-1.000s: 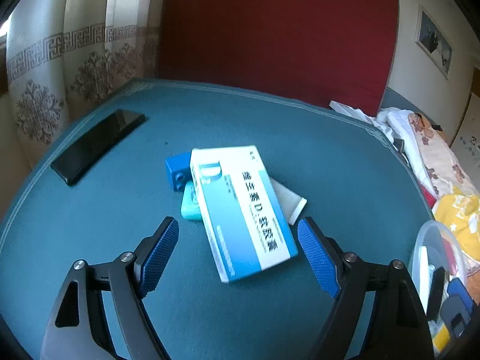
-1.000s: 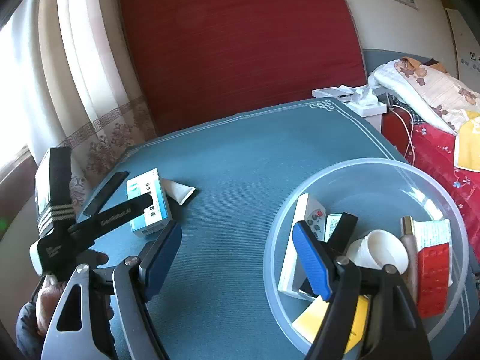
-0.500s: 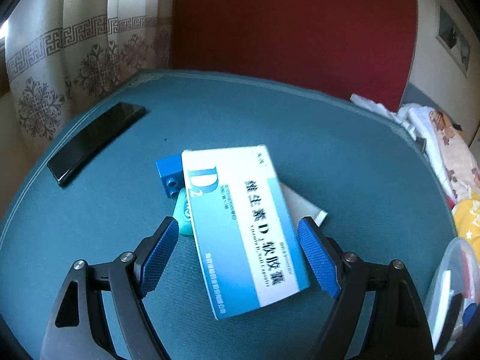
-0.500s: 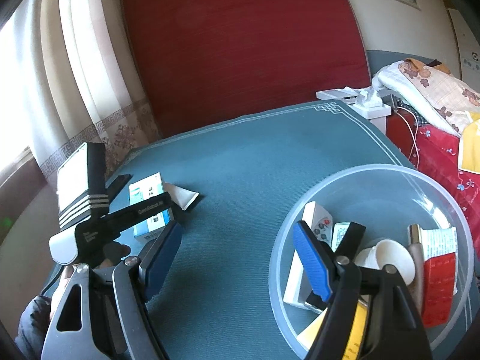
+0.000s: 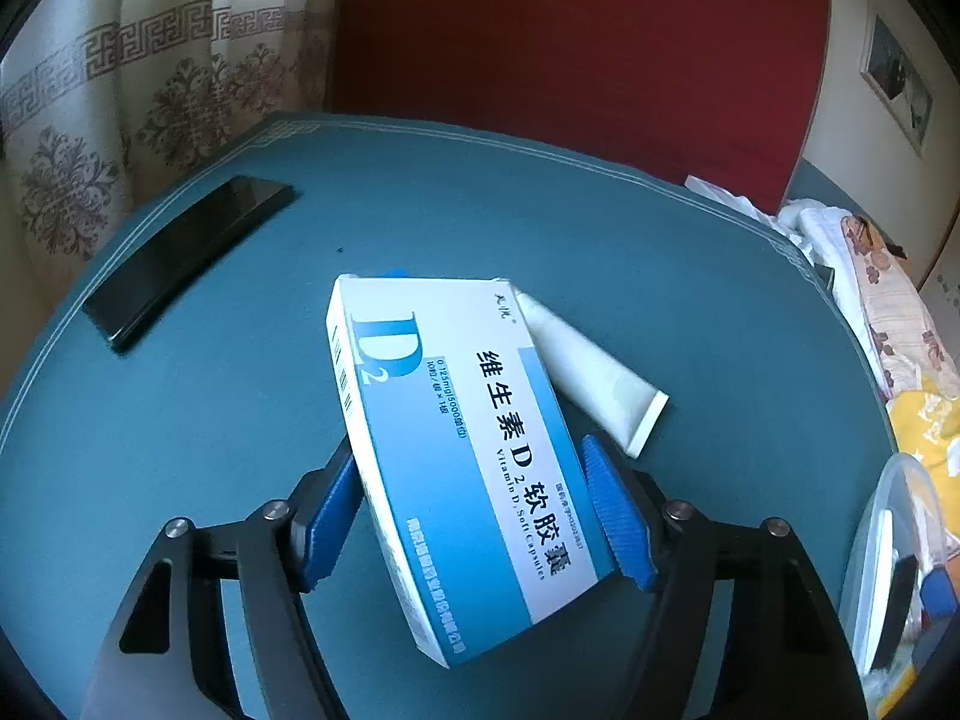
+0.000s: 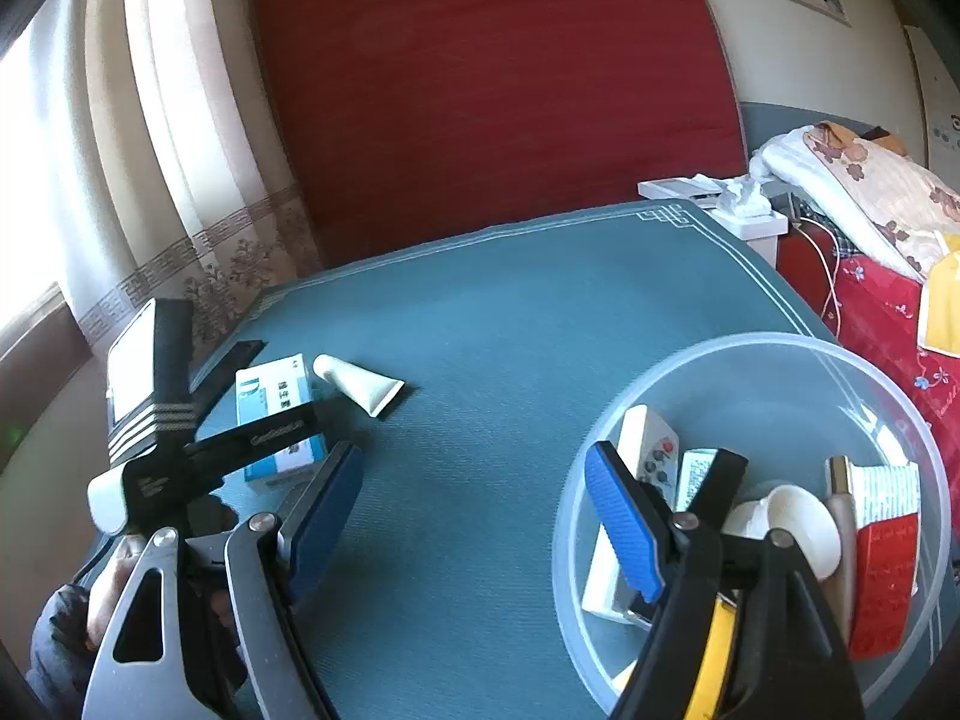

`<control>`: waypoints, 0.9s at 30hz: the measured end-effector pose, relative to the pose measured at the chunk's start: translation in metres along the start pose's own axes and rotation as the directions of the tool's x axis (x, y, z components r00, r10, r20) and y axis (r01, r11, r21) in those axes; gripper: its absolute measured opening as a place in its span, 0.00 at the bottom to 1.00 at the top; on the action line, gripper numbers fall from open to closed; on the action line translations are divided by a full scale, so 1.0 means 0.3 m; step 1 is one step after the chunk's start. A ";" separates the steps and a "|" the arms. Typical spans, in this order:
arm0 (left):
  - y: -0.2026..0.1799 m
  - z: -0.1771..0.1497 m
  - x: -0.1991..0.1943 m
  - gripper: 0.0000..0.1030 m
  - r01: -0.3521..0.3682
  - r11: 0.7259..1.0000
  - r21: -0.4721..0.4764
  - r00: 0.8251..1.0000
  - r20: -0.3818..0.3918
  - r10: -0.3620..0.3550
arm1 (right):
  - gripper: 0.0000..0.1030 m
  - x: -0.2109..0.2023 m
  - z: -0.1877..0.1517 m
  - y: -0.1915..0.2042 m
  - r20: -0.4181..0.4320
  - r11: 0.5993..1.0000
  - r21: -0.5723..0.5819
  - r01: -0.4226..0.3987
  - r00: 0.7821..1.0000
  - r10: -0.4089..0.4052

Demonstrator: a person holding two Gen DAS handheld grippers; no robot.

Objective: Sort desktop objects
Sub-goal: 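Grasp the blue-white vitamin D box with the left tool, then lower right tool onto the teal floss box while left tool holds the vitamin box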

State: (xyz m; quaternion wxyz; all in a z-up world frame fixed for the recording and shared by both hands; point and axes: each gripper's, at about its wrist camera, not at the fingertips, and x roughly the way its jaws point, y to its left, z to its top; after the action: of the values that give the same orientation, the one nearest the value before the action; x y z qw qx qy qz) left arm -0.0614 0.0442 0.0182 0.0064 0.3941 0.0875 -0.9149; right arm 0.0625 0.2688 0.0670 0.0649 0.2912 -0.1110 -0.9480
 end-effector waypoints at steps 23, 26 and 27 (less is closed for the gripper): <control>0.283 -0.065 -0.141 0.68 -0.067 0.997 0.044 0.997 0.034 0.066 | 0.77 0.228 0.008 0.282 -0.145 0.989 -0.115 -0.089 0.987 0.072; 0.306 -0.064 -0.134 0.68 -0.066 0.997 0.045 0.998 0.024 0.065 | 0.77 0.270 0.009 0.329 -0.164 0.986 -0.140 -0.094 0.984 0.070; 0.312 -0.067 -0.134 0.67 -0.065 0.997 0.048 0.998 0.022 0.064 | 0.77 0.281 0.012 0.339 -0.167 0.985 -0.145 -0.096 0.983 0.071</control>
State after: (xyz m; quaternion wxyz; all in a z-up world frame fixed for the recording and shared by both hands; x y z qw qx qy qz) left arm -0.0116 -0.0470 0.0191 0.0271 0.3872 0.0522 -0.9201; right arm -0.0030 0.1552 0.0498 0.1357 0.3563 -0.0446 -0.9234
